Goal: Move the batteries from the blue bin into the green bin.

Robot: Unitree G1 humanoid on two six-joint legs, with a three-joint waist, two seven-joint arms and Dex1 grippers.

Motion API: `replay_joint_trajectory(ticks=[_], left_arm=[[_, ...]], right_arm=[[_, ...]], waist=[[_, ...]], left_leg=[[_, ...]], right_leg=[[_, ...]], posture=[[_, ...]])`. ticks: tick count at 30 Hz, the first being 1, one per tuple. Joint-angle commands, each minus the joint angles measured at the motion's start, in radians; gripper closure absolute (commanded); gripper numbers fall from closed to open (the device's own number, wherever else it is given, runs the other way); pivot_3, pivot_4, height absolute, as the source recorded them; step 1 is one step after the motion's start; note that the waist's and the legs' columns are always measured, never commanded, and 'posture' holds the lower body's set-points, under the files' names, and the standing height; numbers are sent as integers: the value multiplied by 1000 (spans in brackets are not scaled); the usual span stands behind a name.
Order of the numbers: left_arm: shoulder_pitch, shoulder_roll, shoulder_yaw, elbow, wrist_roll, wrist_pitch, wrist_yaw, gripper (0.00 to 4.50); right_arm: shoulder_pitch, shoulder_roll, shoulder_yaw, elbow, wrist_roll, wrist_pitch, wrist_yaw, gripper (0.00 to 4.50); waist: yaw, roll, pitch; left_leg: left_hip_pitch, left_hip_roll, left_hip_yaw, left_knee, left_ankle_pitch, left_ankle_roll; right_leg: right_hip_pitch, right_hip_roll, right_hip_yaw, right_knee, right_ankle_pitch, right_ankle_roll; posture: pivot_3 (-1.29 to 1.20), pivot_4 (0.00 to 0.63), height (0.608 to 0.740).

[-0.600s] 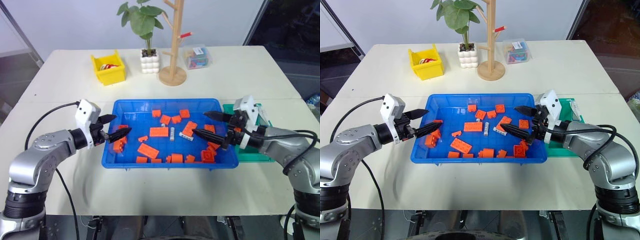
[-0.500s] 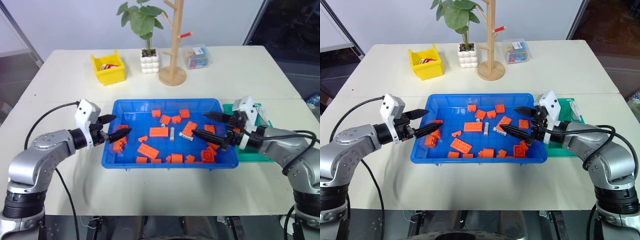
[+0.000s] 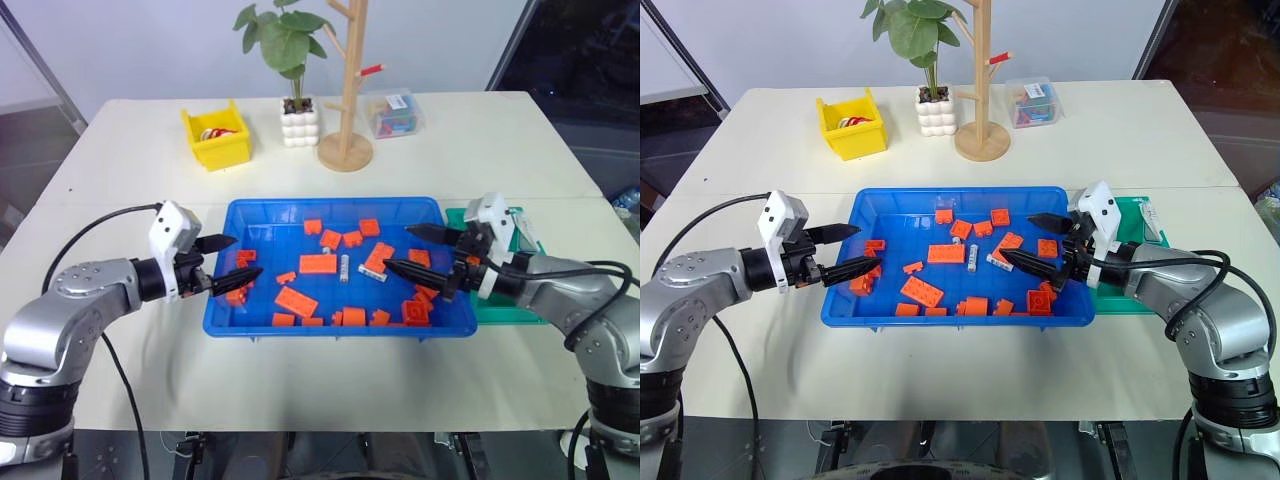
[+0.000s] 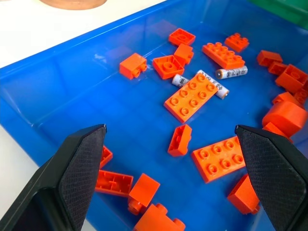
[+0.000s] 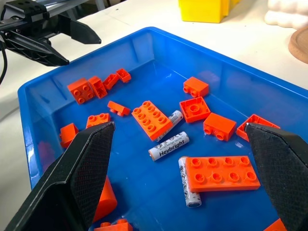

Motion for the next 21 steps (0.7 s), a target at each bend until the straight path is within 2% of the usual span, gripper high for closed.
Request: replay_joint_trajectory(ticks=[1, 15, 18, 21], left_arm=[[-19, 8, 5, -10, 1, -26, -7, 0], [-29, 4, 9, -7, 4, -28, -3, 0], [-34, 5, 9, -4, 4, -29, -3, 0], [-51, 22, 6, 8, 14, -32, -8, 0]], right_arm=[[-14, -12, -7, -33, 12, -5, 0, 52], [-30, -10, 0, -28, 1, -11, -10, 52], [-52, -7, 6, -22, -12, -22, -18, 52], [-147, -19, 48, 7, -61, -42, -19, 52]], waist=[[0, 0, 0], [0, 0, 0], [-1, 0, 0], [-3, 0, 0]], left_leg=[[0, 0, 0, 0, 0, 0], [0, 0, 0, 0, 0, 0], [0, 0, 0, 0, 0, 0], [0, 0, 0, 0, 0, 0]], right_leg=[[0, 0, 0, 0, 0, 0], [0, 0, 0, 0, 0, 0], [0, 0, 0, 0, 0, 0], [0, 0, 0, 0, 0, 0]], posture=[[0, 150, 740], [0, 150, 740], [0, 150, 740], [0, 150, 740]])
